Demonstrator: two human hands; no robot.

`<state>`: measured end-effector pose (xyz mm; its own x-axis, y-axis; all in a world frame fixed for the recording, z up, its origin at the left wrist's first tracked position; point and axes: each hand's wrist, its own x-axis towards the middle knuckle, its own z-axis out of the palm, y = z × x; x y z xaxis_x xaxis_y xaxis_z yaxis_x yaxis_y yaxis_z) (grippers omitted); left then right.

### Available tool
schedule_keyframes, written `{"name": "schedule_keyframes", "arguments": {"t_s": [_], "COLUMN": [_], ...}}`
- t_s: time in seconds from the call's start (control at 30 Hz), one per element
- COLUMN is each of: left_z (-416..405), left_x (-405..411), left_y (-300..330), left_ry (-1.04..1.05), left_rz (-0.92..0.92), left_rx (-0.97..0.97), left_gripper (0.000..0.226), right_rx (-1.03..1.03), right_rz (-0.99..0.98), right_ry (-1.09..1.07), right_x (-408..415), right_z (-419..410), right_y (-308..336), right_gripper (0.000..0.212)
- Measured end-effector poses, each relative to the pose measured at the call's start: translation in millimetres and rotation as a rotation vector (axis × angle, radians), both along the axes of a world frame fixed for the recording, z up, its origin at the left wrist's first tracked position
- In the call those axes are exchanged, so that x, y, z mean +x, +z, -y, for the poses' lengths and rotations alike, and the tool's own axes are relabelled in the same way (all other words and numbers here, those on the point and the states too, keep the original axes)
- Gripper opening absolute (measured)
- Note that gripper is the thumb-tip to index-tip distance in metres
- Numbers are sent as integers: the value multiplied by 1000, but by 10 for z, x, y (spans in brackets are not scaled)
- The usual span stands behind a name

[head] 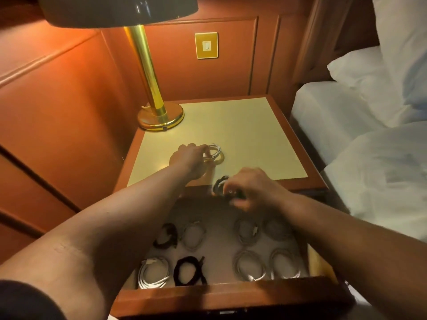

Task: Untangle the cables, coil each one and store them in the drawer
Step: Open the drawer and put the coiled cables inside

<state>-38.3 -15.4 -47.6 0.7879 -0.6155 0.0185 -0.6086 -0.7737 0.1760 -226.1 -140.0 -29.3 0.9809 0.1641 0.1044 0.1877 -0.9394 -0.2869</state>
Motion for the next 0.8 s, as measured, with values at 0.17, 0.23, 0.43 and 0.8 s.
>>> {"name": "schedule_keyframes", "arguments": {"t_s": [0.17, 0.23, 0.43, 0.8], "left_z": [-124, -190, -452, -656], "left_x": [-55, -117, -360, -435], "left_y": [1, -3, -1, 29], "left_ry": [11, 33, 48, 6], "left_rz": [-88, -158, -293, -249], "left_rx": [-94, -172, -301, -247], "left_gripper": [33, 28, 20, 19], "right_rx": [51, 9, -29, -47], "right_rz": [-202, -305, -458, -564], "right_ry": [150, 177, 118, -30], "right_x": [-585, -681, -544, -359], "right_z": [-418, -531, -653, -768], "right_y": [-275, -515, -890, -919], "right_gripper": [22, 24, 19, 41]}}
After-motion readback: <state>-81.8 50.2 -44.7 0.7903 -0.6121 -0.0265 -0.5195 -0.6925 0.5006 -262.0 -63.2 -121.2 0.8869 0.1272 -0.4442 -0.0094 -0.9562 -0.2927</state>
